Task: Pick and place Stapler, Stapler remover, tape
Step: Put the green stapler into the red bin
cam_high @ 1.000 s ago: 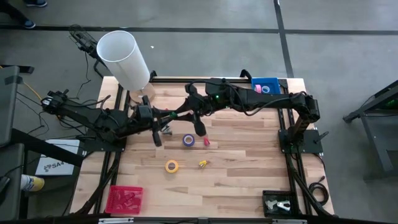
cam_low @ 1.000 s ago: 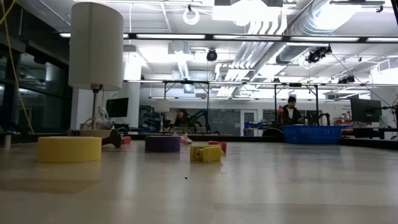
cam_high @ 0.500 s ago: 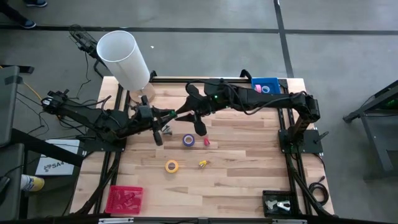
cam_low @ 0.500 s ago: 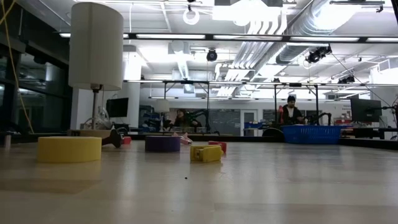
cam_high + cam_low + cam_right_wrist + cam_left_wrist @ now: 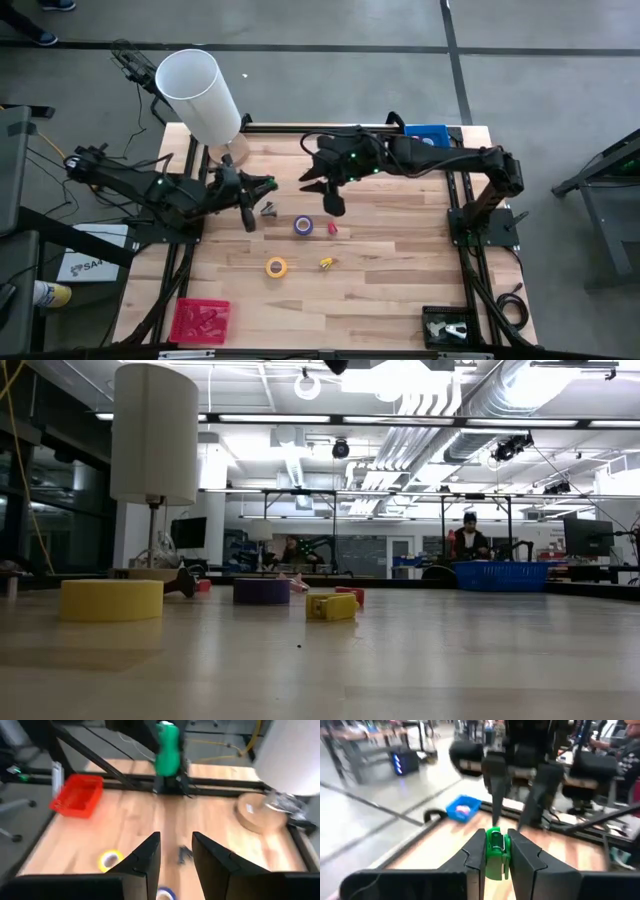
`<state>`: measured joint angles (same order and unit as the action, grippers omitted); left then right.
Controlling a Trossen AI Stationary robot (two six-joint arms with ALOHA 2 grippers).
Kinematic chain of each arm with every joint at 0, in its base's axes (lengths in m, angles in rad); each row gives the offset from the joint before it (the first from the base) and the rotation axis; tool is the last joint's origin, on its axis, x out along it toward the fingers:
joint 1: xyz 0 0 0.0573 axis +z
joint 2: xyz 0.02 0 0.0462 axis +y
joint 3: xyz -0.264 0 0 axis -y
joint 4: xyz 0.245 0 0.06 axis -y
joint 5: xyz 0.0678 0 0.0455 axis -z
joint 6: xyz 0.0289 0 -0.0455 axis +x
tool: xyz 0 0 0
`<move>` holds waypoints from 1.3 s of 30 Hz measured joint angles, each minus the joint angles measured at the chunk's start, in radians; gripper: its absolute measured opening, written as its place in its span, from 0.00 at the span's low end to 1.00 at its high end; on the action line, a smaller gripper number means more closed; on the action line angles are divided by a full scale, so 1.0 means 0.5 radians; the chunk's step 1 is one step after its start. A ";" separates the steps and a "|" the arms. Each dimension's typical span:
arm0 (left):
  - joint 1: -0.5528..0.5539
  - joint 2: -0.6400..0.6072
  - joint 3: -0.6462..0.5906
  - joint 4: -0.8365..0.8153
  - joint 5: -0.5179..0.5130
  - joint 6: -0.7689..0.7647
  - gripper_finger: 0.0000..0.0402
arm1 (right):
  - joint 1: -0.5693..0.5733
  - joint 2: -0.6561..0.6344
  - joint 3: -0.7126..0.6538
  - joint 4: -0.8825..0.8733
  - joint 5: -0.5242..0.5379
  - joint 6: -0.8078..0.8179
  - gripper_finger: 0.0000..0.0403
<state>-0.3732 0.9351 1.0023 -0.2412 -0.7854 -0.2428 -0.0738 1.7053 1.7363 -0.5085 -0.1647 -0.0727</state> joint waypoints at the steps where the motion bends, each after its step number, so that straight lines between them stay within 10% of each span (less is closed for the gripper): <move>1: 0.000 -0.021 0.000 -0.072 0.040 -0.069 0.12 | 0.000 -0.015 0.000 -0.035 0.036 -0.014 0.26; 20: -0.086 0.031 0.000 -1.455 1.662 -1.221 0.12 | -0.163 -0.051 0.001 -0.324 0.227 0.008 0.26; 39: -1.037 0.386 -0.001 -1.471 1.596 -2.134 0.12 | -0.168 -0.051 0.001 -0.329 0.227 -0.037 0.26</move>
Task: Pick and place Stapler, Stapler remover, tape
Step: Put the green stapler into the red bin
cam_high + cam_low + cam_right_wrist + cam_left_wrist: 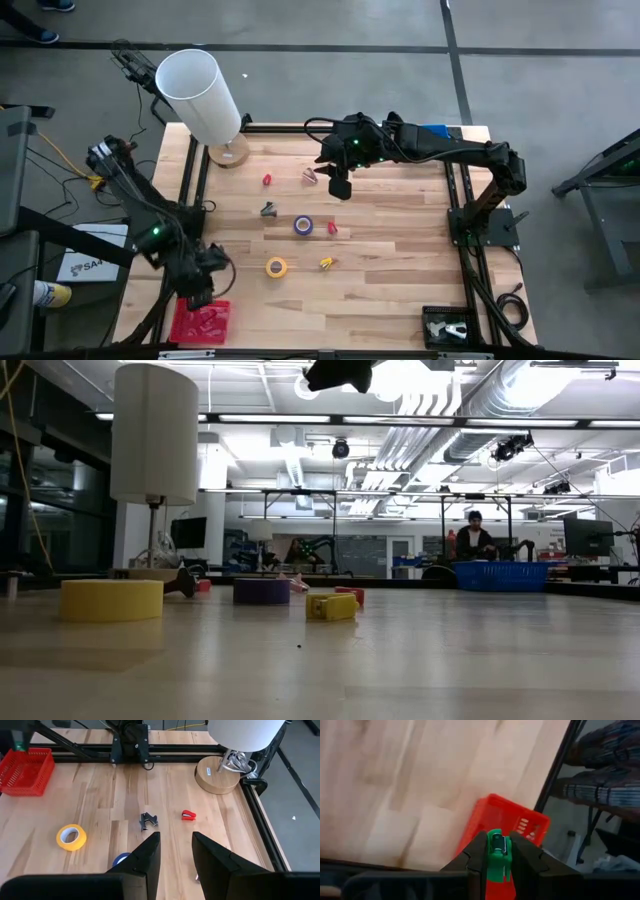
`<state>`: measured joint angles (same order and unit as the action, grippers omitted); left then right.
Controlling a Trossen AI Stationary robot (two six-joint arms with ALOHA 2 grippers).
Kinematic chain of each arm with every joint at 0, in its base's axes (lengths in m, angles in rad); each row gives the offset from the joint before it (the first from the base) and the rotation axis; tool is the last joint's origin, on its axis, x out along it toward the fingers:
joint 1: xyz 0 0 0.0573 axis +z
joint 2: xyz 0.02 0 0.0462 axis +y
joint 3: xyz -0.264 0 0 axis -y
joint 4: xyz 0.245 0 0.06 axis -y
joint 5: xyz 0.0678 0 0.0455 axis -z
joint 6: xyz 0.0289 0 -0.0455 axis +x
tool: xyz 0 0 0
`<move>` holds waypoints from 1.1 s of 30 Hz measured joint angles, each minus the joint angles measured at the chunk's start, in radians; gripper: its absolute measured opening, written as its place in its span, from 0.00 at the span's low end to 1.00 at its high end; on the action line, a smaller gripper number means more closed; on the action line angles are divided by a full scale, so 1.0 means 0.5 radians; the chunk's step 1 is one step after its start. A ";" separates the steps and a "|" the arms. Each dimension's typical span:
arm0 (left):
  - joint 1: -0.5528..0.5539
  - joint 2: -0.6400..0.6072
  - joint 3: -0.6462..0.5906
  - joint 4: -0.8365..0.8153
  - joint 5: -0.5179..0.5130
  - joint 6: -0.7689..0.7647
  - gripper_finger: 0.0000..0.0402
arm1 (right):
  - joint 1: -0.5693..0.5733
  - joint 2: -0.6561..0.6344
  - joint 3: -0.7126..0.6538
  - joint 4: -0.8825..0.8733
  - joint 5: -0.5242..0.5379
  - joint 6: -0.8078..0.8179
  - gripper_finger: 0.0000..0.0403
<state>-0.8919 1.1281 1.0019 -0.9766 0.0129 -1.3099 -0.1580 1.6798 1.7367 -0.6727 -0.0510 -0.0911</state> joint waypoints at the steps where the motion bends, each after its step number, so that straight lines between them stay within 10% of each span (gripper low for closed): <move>1: -0.037 0.025 0.000 0.035 -0.010 -0.054 0.12 | -0.002 0.000 0.000 0.000 0.000 -0.005 0.26; 15: -0.358 0.469 0.000 0.473 -0.227 -0.883 0.12 | -0.041 0.000 0.000 0.001 -0.001 -0.036 0.26; 33: -0.365 0.906 -0.001 0.596 0.066 -1.703 0.13 | -0.052 0.000 -0.001 0.008 -0.013 -0.093 0.26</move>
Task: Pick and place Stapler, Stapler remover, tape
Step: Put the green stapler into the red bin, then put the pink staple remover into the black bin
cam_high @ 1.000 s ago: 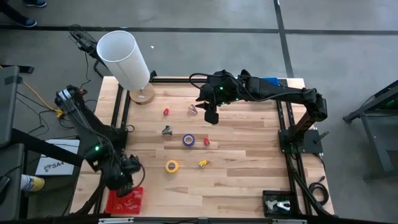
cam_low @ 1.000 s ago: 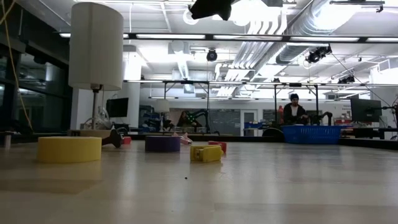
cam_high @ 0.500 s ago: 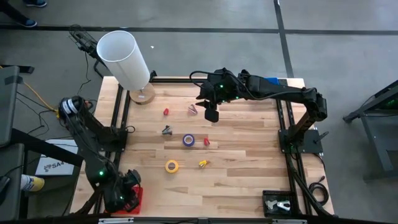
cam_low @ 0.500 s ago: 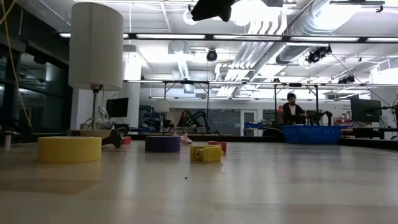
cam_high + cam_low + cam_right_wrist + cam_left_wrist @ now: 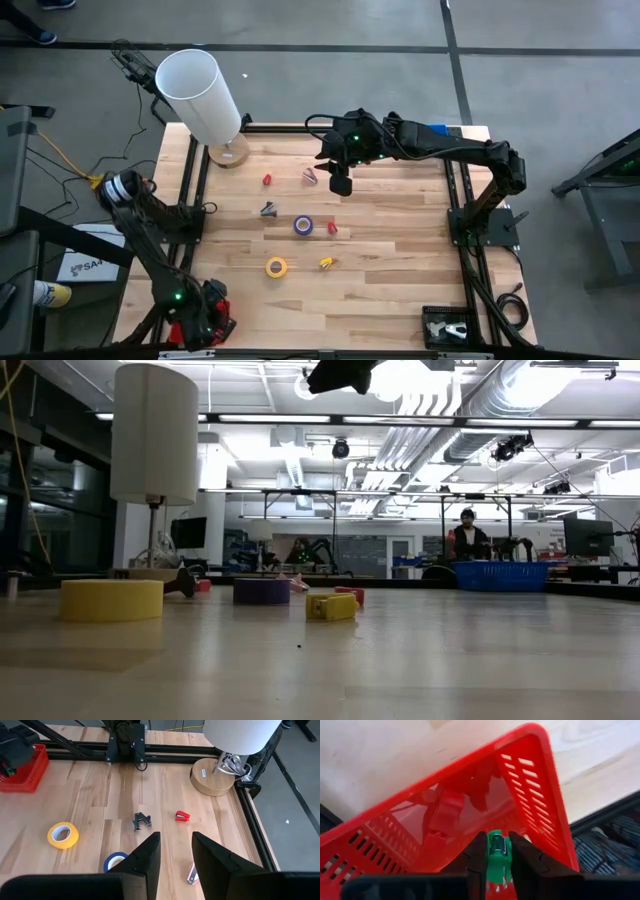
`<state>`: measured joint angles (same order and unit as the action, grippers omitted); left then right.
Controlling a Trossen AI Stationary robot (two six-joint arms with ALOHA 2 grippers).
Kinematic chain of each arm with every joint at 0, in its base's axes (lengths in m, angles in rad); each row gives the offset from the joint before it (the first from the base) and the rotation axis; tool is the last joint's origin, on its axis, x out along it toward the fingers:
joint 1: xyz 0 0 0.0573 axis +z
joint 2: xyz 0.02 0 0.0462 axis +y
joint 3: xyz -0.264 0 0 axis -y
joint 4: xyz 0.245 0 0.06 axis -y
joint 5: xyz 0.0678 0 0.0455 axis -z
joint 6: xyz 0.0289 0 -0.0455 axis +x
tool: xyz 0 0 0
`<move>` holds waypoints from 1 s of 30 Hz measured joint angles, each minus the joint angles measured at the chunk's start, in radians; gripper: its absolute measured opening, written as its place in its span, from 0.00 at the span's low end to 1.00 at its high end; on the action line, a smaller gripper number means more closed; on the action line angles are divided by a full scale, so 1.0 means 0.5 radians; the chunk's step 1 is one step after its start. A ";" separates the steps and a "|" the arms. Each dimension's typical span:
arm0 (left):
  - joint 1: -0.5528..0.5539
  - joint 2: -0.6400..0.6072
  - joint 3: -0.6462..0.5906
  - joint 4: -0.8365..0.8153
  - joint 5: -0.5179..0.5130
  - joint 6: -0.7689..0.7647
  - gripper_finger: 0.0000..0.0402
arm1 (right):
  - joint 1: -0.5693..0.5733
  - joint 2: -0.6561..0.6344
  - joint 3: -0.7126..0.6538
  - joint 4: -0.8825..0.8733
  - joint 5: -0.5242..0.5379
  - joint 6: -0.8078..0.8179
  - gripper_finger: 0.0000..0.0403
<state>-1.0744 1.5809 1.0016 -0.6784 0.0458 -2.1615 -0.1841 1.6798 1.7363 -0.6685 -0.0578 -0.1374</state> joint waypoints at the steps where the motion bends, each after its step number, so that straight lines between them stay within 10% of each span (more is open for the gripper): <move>1: 0.000 0.012 0.000 0.007 0.000 -0.025 0.14 | 0.000 0.000 0.000 0.000 -0.001 -0.003 0.26; 30: 0.001 -0.114 0.000 -0.012 -0.093 0.031 0.48 | -0.033 0.000 0.000 -0.002 0.162 0.133 0.26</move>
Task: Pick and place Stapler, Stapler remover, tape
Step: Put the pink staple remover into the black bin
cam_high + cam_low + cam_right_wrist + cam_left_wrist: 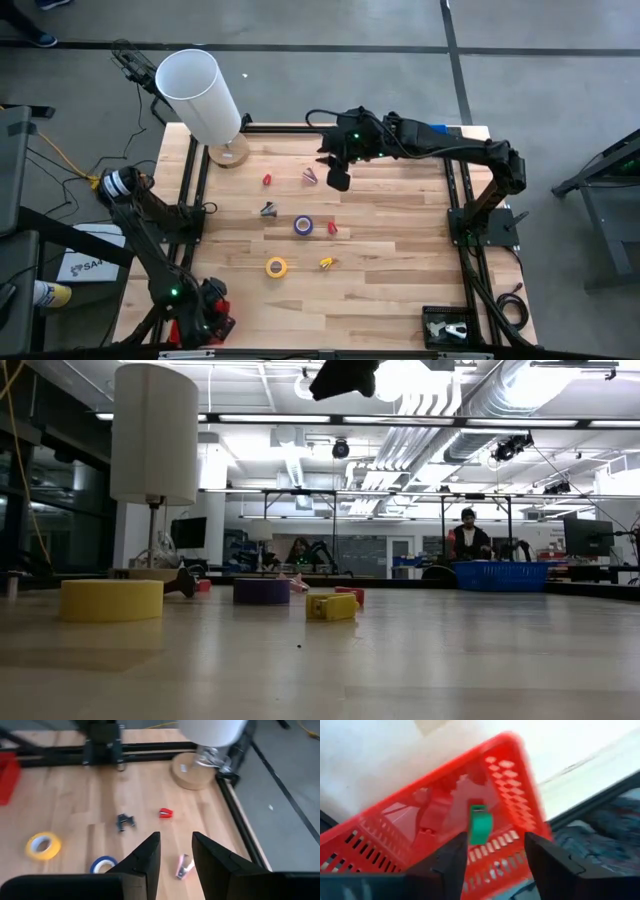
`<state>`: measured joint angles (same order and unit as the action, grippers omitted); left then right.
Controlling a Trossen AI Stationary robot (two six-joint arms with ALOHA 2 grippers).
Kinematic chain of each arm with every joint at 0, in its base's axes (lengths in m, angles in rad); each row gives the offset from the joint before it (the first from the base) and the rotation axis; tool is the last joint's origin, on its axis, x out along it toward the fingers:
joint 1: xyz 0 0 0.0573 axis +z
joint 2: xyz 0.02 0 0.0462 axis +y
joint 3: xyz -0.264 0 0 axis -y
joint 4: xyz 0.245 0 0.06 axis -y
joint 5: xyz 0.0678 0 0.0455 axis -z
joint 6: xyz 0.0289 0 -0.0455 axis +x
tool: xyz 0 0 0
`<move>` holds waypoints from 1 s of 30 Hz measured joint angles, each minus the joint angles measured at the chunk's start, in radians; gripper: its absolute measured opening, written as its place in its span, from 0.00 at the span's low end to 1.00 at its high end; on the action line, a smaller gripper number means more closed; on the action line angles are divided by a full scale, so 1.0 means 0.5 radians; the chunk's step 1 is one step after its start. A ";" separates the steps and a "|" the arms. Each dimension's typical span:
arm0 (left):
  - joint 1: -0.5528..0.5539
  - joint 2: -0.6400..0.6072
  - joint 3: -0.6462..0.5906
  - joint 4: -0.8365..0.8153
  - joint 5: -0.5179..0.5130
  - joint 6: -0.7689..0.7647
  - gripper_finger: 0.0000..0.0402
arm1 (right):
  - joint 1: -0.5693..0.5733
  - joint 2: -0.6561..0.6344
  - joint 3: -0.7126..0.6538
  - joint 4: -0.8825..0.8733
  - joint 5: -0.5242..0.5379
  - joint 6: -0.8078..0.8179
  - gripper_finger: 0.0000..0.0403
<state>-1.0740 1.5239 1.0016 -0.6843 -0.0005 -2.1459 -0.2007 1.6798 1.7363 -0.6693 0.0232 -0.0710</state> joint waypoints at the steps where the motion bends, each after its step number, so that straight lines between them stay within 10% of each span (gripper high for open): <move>1: 0.000 -0.045 0.000 -0.021 -0.046 -0.008 0.49 | -0.014 0.000 0.000 0.000 0.027 0.042 0.26; 22: 0.002 -0.786 0.001 -0.897 -1.499 0.237 0.52 | -0.124 0.471 -0.001 0.078 0.359 0.343 0.68; 30: 0.002 -0.854 0.001 -1.027 -1.647 0.253 0.52 | -0.128 0.752 -0.001 0.144 0.332 0.527 0.70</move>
<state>-1.0733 1.0971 1.0019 -1.1978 -0.8237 -2.0193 -0.2648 2.0560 1.7359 -0.5973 0.1891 0.1923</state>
